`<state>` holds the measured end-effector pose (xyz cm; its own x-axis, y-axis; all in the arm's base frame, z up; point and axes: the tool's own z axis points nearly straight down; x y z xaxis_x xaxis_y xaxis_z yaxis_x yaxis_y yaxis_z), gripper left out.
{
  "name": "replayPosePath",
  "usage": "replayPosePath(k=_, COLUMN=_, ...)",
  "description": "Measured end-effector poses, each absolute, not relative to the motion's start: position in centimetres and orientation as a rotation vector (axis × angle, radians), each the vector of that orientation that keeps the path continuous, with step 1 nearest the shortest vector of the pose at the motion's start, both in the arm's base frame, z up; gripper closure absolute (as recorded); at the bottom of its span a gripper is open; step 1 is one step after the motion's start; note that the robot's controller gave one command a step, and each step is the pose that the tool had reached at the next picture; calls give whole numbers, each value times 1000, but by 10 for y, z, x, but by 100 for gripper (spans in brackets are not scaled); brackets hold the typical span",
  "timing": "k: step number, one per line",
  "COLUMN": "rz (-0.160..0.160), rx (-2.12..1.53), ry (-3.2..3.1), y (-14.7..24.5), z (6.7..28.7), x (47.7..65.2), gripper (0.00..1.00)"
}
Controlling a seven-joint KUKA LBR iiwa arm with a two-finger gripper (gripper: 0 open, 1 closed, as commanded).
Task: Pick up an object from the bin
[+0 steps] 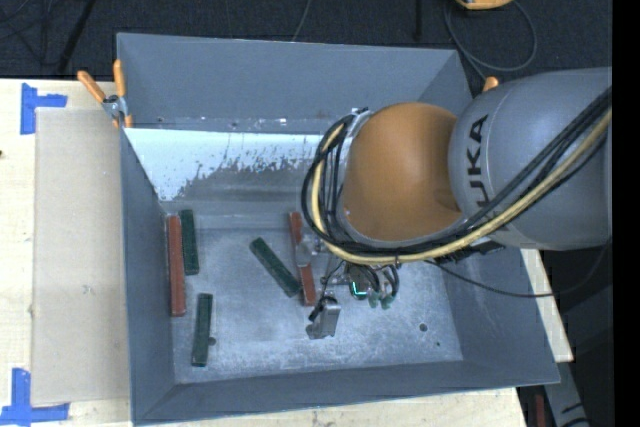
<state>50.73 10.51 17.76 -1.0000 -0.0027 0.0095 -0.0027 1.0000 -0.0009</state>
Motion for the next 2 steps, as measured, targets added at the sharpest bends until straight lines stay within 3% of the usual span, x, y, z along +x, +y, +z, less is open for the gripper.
replayPosePath(k=1, rz=5, rx=-188, ry=-3130, y=42, z=89, x=542, gripper=0)
replayPosePath(k=2, rz=0, rx=-184, ry=-3135, y=44, z=93, x=543, gripper=0)
